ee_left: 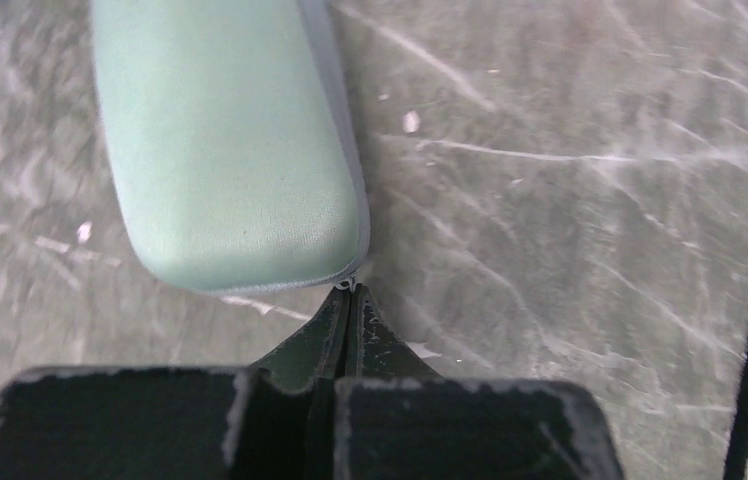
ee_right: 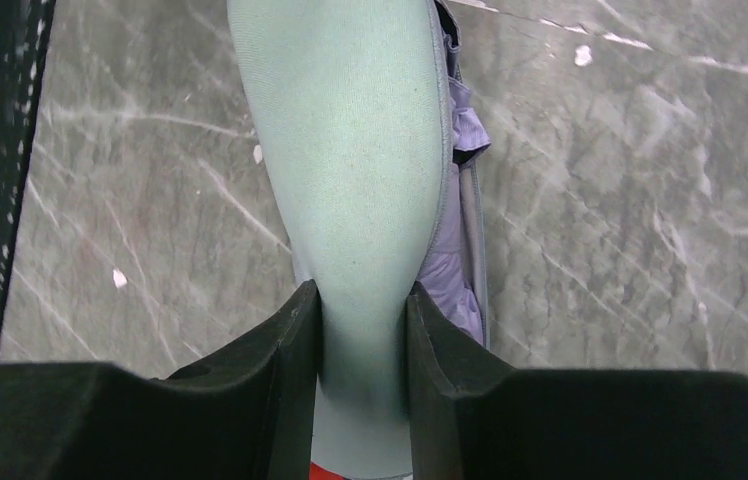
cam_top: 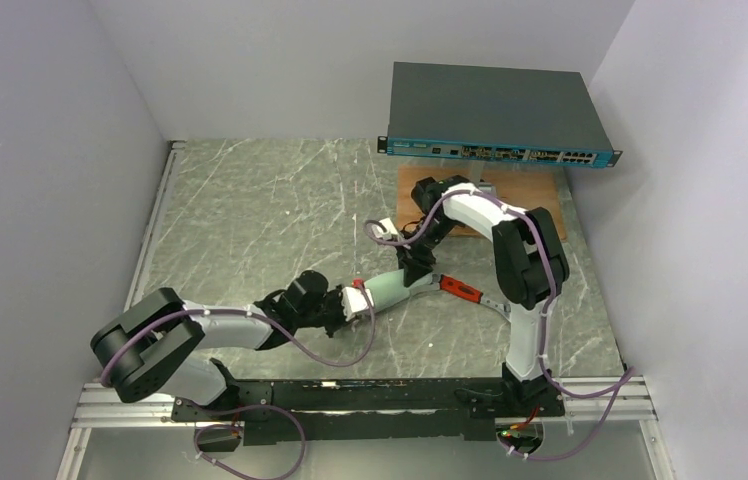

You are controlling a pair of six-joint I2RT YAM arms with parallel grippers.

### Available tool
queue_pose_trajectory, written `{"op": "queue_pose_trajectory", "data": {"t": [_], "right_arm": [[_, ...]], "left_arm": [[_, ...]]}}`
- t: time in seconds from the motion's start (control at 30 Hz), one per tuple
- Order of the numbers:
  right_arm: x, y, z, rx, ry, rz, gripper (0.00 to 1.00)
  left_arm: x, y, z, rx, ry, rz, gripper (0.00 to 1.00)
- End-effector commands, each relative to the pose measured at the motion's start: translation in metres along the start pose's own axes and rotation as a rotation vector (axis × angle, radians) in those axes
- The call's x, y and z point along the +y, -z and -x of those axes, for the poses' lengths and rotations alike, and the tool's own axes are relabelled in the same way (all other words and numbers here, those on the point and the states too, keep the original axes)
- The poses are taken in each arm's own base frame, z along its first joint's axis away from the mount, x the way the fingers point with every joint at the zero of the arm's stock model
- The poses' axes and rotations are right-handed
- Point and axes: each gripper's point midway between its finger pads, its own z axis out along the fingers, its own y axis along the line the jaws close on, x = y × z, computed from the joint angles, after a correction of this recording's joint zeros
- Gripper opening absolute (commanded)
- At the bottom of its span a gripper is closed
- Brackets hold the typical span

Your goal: Open the umbrella

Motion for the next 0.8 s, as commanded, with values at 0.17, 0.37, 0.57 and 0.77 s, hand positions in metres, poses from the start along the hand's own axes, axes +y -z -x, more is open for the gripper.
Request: {"op": "queue_pose_trajectory", "data": {"t": [0.17,0.37,0.57,0.77], "right_arm": [[-0.048,0.007,0.011,-0.115,-0.449,-0.342,0.0],[-0.048,-0.005,0.016,-0.175,-0.623,-0.422,0.0],[-0.064,-0.017,0.023,-0.242,-0.72,-0.46,0.0],[-0.076,-0.021,0.029,-0.287,-0.746,-0.474,0.0]], "left_arm": [[0.053,0.012,0.019,-0.062,0.266,0.289,0.0],[0.062,0.007,0.027,-0.09,0.288,0.296,0.0],[0.064,-0.018,0.042,-0.119,0.35,0.236,0.0],[0.062,-0.032,0.051,-0.145,0.335,0.186,0.0]]}}
